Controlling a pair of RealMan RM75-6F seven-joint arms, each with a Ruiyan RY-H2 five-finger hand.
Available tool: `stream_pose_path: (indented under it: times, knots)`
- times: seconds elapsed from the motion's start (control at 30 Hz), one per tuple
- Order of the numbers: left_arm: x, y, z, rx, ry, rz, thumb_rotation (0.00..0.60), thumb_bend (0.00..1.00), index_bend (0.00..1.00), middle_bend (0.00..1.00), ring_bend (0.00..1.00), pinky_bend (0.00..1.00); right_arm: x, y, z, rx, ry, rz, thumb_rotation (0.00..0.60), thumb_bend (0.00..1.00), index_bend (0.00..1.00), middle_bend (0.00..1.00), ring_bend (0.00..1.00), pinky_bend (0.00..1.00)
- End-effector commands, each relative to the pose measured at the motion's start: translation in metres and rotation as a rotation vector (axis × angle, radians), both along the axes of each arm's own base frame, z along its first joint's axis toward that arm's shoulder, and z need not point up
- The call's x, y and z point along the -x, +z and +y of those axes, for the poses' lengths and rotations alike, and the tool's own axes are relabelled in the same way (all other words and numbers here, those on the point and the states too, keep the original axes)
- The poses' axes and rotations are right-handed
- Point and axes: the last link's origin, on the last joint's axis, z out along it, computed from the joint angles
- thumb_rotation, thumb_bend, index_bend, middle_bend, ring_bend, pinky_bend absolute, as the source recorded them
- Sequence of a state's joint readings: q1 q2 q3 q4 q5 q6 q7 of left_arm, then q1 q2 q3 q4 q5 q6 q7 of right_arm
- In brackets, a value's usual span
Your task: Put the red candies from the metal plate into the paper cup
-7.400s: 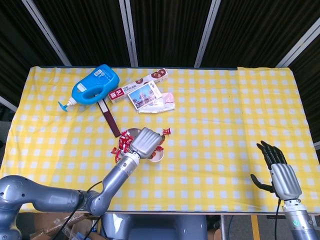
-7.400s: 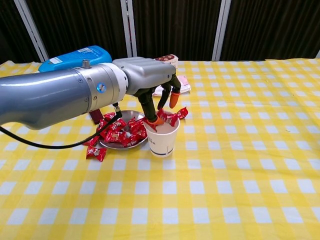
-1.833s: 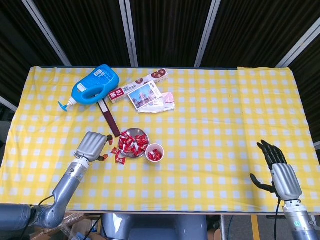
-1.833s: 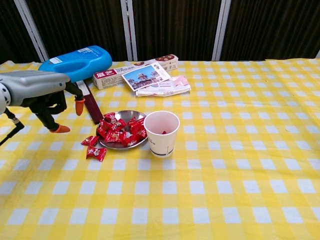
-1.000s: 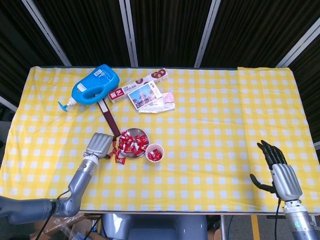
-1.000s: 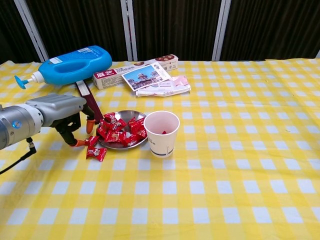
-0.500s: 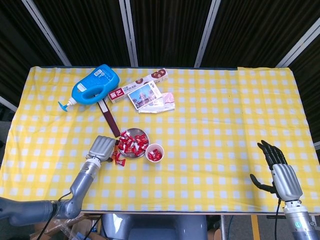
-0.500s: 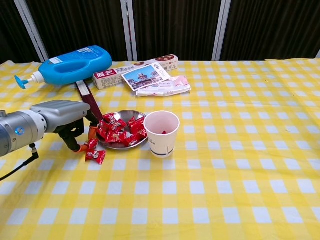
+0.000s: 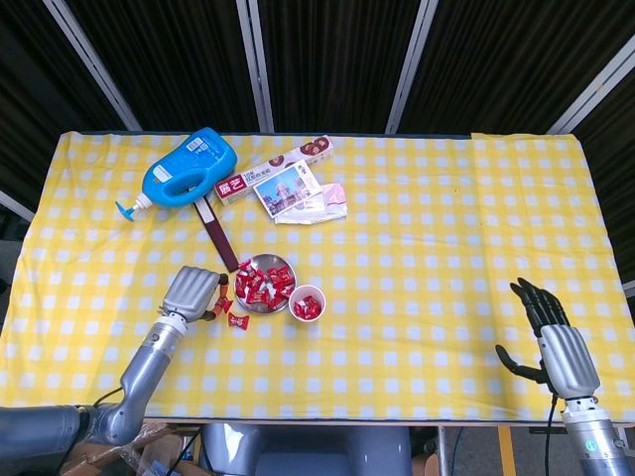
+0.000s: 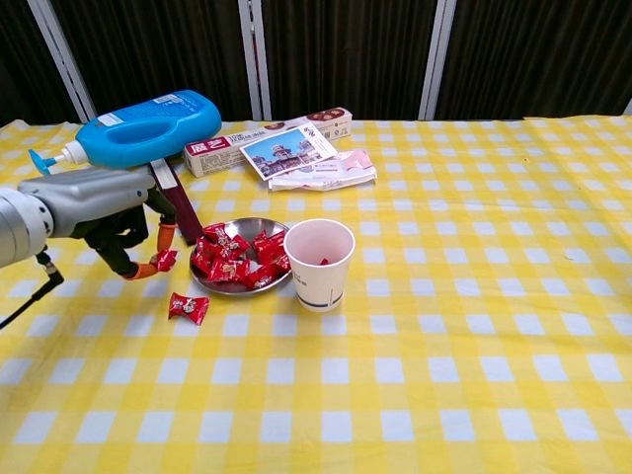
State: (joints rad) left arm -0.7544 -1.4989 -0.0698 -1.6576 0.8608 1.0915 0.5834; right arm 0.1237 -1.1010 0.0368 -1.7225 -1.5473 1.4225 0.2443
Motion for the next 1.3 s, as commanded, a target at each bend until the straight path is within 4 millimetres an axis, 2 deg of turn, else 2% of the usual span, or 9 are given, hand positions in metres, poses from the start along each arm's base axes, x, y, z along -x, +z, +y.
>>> stream_pose_path:
  times: [0.03, 0.1, 0.2, 0.47, 0.67, 0.83, 1.03, 1.17, 1.3]
  knots:
    - [-0.009, 0.016, 0.001, -0.033, -0.022, -0.043, 0.6, 0.42, 0.6, 0.91, 0.96, 0.98, 0.0, 0.0, 0.0, 0.0, 0.001, 0.0, 0.6, 0.39, 0.0, 0.0, 0.0, 0.0]
    - [-0.016, 0.019, 0.004, -0.041, -0.034, -0.063, 0.6, 0.42, 0.6, 0.91, 0.96, 0.98, 0.0, -0.001, 0.0, 0.0, 0.001, 0.001, 0.6, 0.39, 0.0, 0.0, 0.0, 0.0]
    - [-0.038, 0.016, 0.011, -0.029, -0.068, -0.09, 0.6, 0.42, 0.59, 0.91, 0.96, 0.98, 0.0, -0.002, -0.001, 0.0, 0.002, 0.005, 0.6, 0.39, 0.0, 0.0, 0.0, 0.0]
    - [-0.105, -0.009, 0.022, 0.004, -0.197, -0.106, 0.6, 0.42, 0.58, 0.91, 0.96, 0.98, 0.0, 0.0, -0.002, 0.009, 0.0, -0.002, 0.6, 0.39, 0.0, 0.0, 0.0, 0.0]
    - [-0.136, -0.028, 0.019, 0.039, -0.246, -0.089, 0.6, 0.41, 0.58, 0.91, 0.96, 0.98, -0.001, 0.001, -0.002, 0.014, 0.008, -0.008, 0.6, 0.39, 0.0, 0.0, 0.0, 0.0]
    - [-0.145, -0.041, 0.018, 0.059, -0.248, -0.062, 0.6, 0.39, 0.56, 0.9, 0.95, 0.98, -0.003, 0.002, -0.001, 0.013, 0.017, -0.014, 0.6, 0.39, 0.0, 0.0, 0.0, 0.0]
    - [-0.147, -0.052, 0.013, 0.079, -0.244, -0.027, 0.6, 0.28, 0.49, 0.89, 0.94, 0.98, -0.004, 0.002, 0.0, 0.015, 0.024, -0.02, 0.6, 0.39, 0.0, 0.0, 0.0, 0.0]
    - [-0.149, -0.05, 0.013, 0.067, -0.235, -0.042, 0.6, 0.25, 0.45, 0.89, 0.94, 0.98, -0.004, 0.003, 0.0, 0.016, 0.027, -0.019, 0.6, 0.39, 0.0, 0.0, 0.0, 0.0]
    - [-0.148, -0.038, 0.013, 0.034, -0.227, -0.082, 0.6, 0.25, 0.44, 0.89, 0.94, 0.98, -0.004, 0.003, 0.0, 0.017, 0.028, -0.02, 0.6, 0.39, 0.0, 0.0, 0.0, 0.0]
